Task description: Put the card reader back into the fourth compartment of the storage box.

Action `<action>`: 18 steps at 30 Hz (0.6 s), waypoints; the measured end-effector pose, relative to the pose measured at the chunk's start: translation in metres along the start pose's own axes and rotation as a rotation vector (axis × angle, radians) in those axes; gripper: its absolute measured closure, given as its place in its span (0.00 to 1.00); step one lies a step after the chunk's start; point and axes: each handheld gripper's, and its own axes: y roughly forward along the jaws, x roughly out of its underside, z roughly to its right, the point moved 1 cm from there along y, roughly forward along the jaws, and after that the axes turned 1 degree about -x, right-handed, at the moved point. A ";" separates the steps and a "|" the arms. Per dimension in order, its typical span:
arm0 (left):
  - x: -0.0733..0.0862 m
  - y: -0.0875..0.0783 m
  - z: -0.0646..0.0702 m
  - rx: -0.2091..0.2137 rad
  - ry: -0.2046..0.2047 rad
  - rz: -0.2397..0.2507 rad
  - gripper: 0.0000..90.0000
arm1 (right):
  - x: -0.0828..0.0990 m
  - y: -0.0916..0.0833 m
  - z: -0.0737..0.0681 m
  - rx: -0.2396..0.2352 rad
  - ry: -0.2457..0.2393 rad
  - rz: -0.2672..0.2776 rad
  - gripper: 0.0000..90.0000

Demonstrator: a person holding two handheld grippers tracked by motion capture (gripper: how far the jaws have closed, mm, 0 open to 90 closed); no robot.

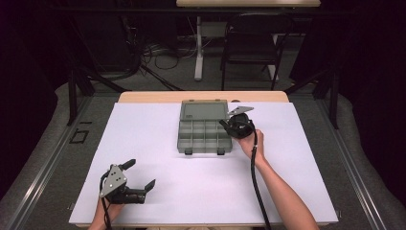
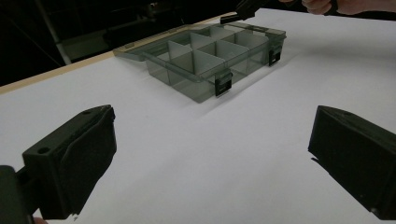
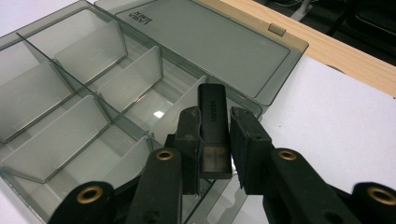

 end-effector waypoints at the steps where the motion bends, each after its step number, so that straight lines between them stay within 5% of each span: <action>1: 0.000 0.000 0.000 0.001 0.002 -0.001 0.01 | 0.000 0.001 0.000 -0.003 0.000 -0.001 0.82; 18: 0.000 0.000 0.000 0.000 0.003 -0.002 0.01 | 0.001 0.010 -0.002 -0.004 -0.012 -0.018 0.81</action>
